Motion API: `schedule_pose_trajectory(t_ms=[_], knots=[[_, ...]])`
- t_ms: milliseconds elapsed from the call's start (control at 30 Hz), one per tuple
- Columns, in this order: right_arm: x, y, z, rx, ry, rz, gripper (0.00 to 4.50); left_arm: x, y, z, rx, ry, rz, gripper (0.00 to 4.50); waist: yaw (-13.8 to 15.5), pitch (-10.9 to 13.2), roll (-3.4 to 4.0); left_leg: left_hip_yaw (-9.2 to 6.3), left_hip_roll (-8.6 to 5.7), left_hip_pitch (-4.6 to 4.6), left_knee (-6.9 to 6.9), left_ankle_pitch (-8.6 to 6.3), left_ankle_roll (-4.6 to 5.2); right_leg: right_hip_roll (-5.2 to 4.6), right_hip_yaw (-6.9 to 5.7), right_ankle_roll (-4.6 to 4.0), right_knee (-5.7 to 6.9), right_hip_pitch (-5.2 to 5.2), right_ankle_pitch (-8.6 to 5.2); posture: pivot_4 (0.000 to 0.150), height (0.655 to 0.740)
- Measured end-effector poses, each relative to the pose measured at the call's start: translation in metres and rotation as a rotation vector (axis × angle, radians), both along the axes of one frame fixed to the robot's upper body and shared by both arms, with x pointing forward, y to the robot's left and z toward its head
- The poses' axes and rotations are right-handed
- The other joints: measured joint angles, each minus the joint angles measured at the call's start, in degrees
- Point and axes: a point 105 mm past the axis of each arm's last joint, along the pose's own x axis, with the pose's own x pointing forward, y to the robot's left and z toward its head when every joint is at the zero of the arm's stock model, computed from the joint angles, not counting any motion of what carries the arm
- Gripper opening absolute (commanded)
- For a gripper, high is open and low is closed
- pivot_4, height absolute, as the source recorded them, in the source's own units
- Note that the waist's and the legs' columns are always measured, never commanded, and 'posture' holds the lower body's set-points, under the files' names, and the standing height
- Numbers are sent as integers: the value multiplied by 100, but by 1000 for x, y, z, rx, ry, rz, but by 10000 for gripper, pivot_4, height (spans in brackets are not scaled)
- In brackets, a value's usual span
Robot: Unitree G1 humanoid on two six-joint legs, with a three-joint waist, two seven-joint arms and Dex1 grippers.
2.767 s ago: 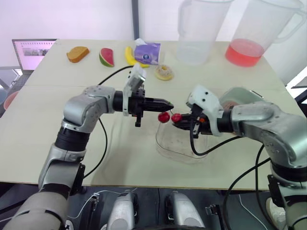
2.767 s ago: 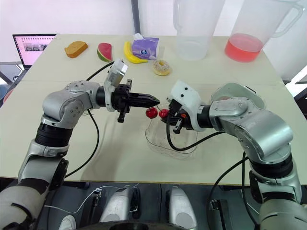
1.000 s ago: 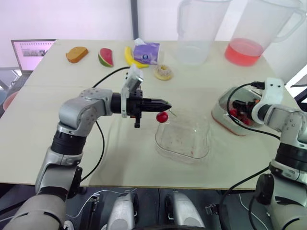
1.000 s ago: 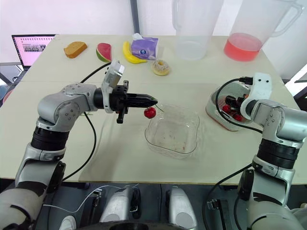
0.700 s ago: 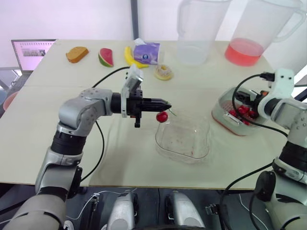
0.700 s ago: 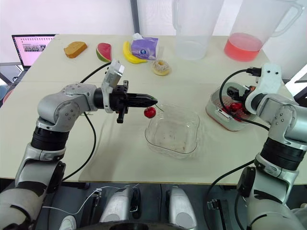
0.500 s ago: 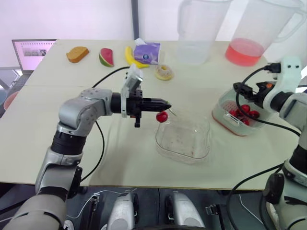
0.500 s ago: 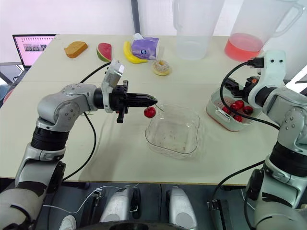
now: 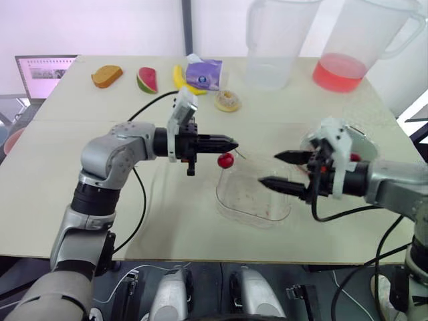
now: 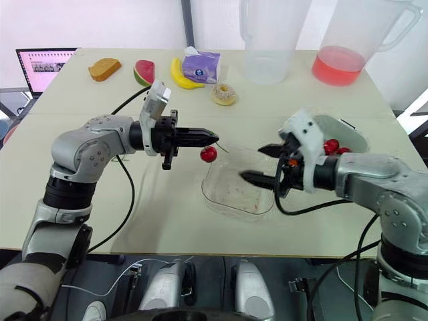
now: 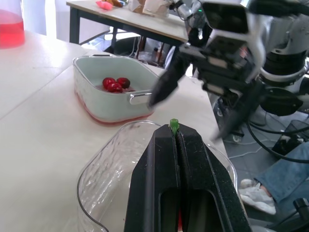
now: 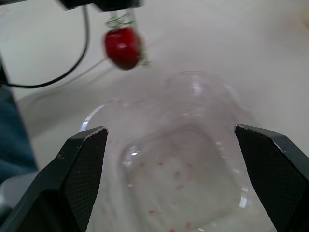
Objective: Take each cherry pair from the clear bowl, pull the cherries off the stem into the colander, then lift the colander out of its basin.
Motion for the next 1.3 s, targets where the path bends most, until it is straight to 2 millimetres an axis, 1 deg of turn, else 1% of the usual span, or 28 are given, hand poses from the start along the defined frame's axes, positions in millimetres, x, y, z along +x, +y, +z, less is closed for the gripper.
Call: schedule_pose_trajectory(t_ms=[133,200,333,533,600,667,767,800,833,867,1133,1300], knots=[[10,28,3,33,-18,50,44301,-4,-2,3,-14,2,-28,0,-18,0,0,-1,3,1,0,1,-1,2,0,-1,2,-2,0,1500,7400],[14,36,3,41,-16,56,44301,-5,-1,4,-20,2,-35,0,5,0,0,-2,2,-2,0,1,-1,1,-1,-1,1,-2,0,1500,7400],[18,46,1,83,4,60,44301,-6,0,6,-27,4,-38,0,14,0,-1,1,-2,-5,3,-1,2,-5,-1,0,-3,-1,0,1500,7400],[19,53,6,115,-4,62,44301,-6,-1,6,-24,9,-39,0,1,0,-1,-1,1,-5,3,-1,2,-2,-1,0,-2,-1,0,1500,7400],[19,56,6,131,8,70,38855,-6,-1,6,-24,9,-40,0,-4,0,0,-1,1,-4,2,-1,2,-1,-1,0,-1,-1,0,1500,7400],[20,55,4,129,14,57,31526,-6,-1,6,-24,9,-39,0,-2,0,0,-1,1,-5,2,-1,2,-2,-1,0,-2,-1,0,1500,7400],[23,55,6,126,7,41,15294,-6,-1,6,-25,10,-39,0,-2,0,0,-1,1,-5,3,-1,2,-2,-1,0,-2,-1,0,1500,7400],[23,54,5,125,6,37,10608,-6,-1,6,-26,10,-40,0,-2,0,0,-1,1,-5,2,-1,2,-2,-1,0,-2,-1,0,1500,7400],[23,54,5,124,7,34,7037,-6,-1,6,-26,11,-39,0,0,0,-1,-1,1,-5,3,-1,2,-2,-1,0,-2,-1,0,1500,7400],[24,54,5,123,6,31,6362,-6,-1,6,-26,12,-39,0,0,0,0,-1,1,-5,2,-1,2,-2,-1,0,-2,-1,0,1500,7400],[22,52,1,106,22,23,6341,-6,-2,5,-27,32,-36,0,1,0,-1,-1,1,-5,2,-1,2,-2,-1,0,-2,-1,0,1500,7400],[19,39,-23,50,111,-26,6341,-3,4,13,-62,34,-12,0,1,0,0,-1,1,-5,2,-2,3,-3,-1,0,-2,-2,0,1500,7400]])
